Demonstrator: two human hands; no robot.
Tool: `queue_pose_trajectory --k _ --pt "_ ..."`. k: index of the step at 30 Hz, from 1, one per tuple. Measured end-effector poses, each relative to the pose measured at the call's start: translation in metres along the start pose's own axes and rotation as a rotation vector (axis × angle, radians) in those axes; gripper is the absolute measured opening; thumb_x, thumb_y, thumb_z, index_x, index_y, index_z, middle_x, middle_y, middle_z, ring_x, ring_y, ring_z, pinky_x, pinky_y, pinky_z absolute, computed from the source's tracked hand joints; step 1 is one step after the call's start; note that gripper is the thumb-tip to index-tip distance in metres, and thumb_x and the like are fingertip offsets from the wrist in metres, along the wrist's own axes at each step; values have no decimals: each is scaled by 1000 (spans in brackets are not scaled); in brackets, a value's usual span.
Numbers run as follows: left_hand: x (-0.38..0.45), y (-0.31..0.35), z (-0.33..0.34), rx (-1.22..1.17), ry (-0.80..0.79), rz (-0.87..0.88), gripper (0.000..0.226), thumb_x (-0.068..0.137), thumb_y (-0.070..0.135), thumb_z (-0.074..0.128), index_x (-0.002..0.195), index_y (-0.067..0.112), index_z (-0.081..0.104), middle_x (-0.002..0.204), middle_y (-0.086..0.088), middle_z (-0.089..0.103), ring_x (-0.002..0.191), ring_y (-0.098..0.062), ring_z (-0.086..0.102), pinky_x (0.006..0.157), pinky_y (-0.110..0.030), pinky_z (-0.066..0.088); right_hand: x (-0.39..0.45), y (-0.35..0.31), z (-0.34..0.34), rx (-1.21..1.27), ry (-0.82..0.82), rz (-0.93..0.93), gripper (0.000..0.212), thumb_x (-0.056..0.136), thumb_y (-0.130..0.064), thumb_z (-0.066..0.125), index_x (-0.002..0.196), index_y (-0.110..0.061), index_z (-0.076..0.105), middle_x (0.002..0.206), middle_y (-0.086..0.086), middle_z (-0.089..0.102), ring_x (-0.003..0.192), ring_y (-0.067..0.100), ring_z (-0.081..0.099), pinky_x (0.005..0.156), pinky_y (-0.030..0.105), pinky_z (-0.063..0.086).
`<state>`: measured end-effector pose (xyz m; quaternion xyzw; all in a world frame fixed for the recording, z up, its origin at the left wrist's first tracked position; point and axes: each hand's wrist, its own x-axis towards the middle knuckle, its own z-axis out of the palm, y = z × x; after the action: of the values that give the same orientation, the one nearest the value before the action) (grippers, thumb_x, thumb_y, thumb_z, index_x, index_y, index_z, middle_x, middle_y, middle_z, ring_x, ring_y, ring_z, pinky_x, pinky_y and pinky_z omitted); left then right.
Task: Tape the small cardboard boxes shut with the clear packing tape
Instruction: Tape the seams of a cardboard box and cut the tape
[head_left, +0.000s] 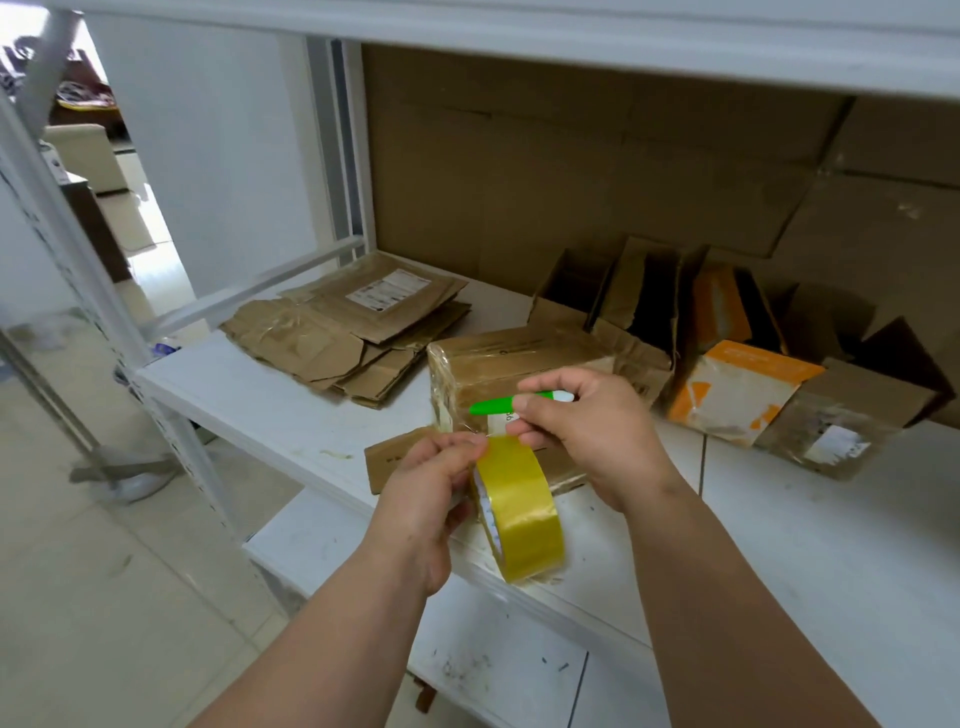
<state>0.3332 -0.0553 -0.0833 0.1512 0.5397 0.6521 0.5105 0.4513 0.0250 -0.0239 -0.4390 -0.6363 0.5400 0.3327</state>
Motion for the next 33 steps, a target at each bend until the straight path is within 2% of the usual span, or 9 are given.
queue_pose_trajectory --k 4,8,11,14,17,20,27,30,33 --pt "1 -1 0 14 -9 6 10 85 18 71 77 24 68 76 3 68 78 -14 59 80 -36 43 3 -6 0 -211 8 -55 7 91 -26 69 87 -21 72 62 4 72 55 10 68 62 22 57" --pt "1 1 -1 3 -7 7 11 85 17 71 76 23 67 75 3 69 77 -14 59 81 -37 44 5 -6 0 -401 59 -129 12 89 -31 69 81 -23 73 52 -1 65 44 2 59 45 12 43" --pt "2 0 -2 10 -12 6 10 85 19 71 77 24 67 78 3 70 78 -15 60 81 -36 45 8 -2 2 -480 81 -161 15 88 -32 70 77 -22 71 62 -6 65 46 4 60 47 21 45" --pt "2 0 -3 18 -22 11 8 86 20 70 80 23 66 80 2 70 79 -16 60 82 -37 44 11 0 6 -603 98 -220 16 89 -35 67 77 -25 70 65 -8 63 50 7 56 47 21 43" --pt "2 0 -2 33 -28 22 6 85 19 70 82 22 65 80 1 68 76 -15 60 77 -34 46 12 -2 11 -763 72 -286 14 91 -34 63 85 -25 73 72 -10 63 63 9 59 58 29 49" --pt "2 0 -1 32 -14 26 5 85 18 70 86 20 65 77 1 67 74 -15 59 75 -33 46 13 0 10 -780 88 -302 17 92 -34 62 89 -23 75 78 -8 65 70 10 60 64 31 52" --pt "6 2 -3 20 7 17 6 83 16 68 85 19 64 64 6 62 73 -16 54 78 -37 42 18 22 -28 -687 187 -137 12 93 -29 62 86 -26 71 90 -8 67 74 4 63 67 32 59" --pt "8 4 -3 40 4 -3 8 82 14 66 82 19 60 59 7 59 66 -15 53 73 -34 41 20 47 -40 -570 214 -17 9 91 -27 65 84 -26 71 98 -10 67 83 15 66 70 31 55" --pt "9 7 -2 56 5 -31 9 81 14 67 81 19 59 56 7 59 65 -16 53 76 -35 42 16 74 -44 -655 163 137 11 93 -25 59 86 -23 67 95 0 69 90 23 63 77 35 52"
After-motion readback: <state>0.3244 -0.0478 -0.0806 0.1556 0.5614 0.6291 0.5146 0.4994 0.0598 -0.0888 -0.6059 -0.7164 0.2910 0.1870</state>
